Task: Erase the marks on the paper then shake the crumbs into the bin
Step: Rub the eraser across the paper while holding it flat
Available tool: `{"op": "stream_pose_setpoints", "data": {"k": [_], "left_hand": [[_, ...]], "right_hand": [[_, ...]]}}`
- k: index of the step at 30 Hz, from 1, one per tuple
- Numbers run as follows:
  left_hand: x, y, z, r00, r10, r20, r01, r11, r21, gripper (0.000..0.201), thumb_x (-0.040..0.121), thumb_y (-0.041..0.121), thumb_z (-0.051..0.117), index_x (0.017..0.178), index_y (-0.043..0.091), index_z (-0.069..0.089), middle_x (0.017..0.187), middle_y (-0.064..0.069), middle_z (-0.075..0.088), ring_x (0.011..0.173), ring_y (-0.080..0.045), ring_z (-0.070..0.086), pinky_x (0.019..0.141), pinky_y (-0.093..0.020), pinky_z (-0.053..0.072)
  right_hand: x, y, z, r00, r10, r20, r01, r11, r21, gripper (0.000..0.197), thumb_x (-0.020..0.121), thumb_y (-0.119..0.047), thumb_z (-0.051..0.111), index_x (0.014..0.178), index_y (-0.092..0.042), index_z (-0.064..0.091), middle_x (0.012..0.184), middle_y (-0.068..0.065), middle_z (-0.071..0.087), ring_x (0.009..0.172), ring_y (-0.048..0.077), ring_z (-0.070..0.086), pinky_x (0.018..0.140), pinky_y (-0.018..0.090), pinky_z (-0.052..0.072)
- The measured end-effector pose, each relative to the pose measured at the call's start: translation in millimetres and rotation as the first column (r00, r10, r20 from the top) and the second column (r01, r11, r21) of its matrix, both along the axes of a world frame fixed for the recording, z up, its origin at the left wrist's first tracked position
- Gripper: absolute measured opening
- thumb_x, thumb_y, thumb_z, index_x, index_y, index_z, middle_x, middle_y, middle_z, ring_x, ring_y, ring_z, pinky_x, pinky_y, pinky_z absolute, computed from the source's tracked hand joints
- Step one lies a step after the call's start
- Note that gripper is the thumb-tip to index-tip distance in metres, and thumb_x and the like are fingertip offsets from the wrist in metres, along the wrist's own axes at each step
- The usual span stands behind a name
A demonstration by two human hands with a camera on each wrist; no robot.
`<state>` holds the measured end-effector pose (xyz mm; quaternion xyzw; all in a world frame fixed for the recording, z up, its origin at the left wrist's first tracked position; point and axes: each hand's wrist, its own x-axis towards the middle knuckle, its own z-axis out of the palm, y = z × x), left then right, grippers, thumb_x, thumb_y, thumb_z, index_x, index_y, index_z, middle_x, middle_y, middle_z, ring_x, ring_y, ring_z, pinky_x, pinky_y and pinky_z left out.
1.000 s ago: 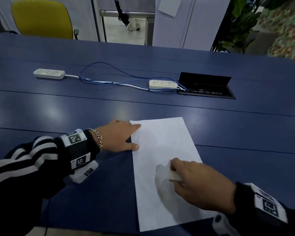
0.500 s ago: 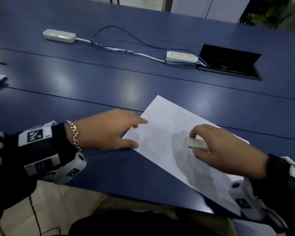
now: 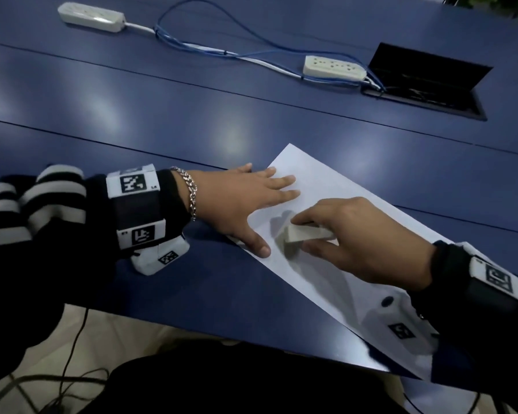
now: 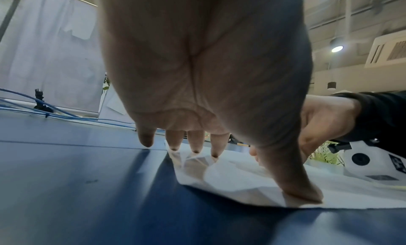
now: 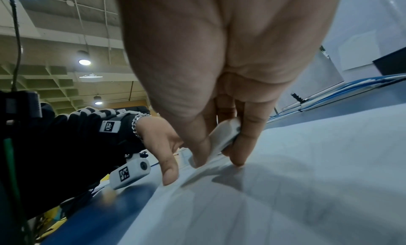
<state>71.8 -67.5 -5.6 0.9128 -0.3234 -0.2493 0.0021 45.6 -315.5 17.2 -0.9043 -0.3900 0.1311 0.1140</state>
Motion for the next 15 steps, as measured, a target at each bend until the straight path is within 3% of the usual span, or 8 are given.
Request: {"op": "stream_pose_setpoints", "data": {"k": [4, 7, 11, 15], "left_hand": [[7.2, 0.7, 1.0, 0.999, -0.017, -0.03, 0.017, 1.0, 0.004, 0.129, 0.076, 0.084, 0.066, 0.167, 0.032, -0.01, 0.173, 0.012, -0.021, 0.16, -0.019, -0.017, 0.129, -0.056, -0.005], [12.0, 3.2, -1.7, 0.998, -0.039, -0.042, 0.039, 0.999, -0.007, 0.133, 0.072, 0.087, 0.067, 0.166, 0.034, -0.012, 0.172, 0.013, -0.024, 0.159, -0.018, -0.02, 0.128, -0.057, -0.006], [11.8, 4.3, -2.1, 0.998, -0.045, -0.049, 0.046, 0.999, 0.013, 0.133, 0.073, 0.087, 0.066, 0.166, 0.034, -0.014, 0.171, 0.013, -0.026, 0.159, -0.019, -0.022, 0.127, -0.057, -0.009], [11.3, 2.3, -1.0, 0.998, -0.04, -0.048, 0.04, 0.999, -0.008, 0.133, 0.072, 0.086, 0.069, 0.166, 0.036, -0.011, 0.173, 0.01, -0.024, 0.159, -0.02, -0.02, 0.127, -0.059, -0.007]], "right_hand": [[4.9, 9.1, -3.4, 0.999, -0.037, 0.035, 0.036, 0.999, 0.032, 0.036, 0.09, -0.052, 0.064, 0.114, -0.025, 0.07, 0.103, -0.008, 0.072, 0.093, 0.016, 0.065, 0.084, 0.03, 0.049], [2.1, 11.4, -5.7, 0.998, -0.034, 0.059, 0.03, 0.998, 0.061, 0.032, 0.089, -0.052, 0.068, 0.103, -0.024, 0.07, 0.093, -0.009, 0.068, 0.085, 0.013, 0.062, 0.077, 0.027, 0.048], [-2.0, 11.8, -0.6, 0.994, 0.107, -0.019, -0.107, 0.994, 0.03, 0.027, 0.089, -0.052, 0.068, 0.1, -0.027, 0.071, 0.088, -0.014, 0.065, 0.082, 0.005, 0.058, 0.076, 0.018, 0.044], [17.1, 17.7, 2.0, 0.997, 0.057, 0.061, -0.06, 0.996, 0.059, 0.033, 0.084, -0.054, 0.07, 0.098, -0.024, 0.072, 0.089, -0.015, 0.063, 0.084, 0.01, 0.061, 0.074, 0.022, 0.042]]}}
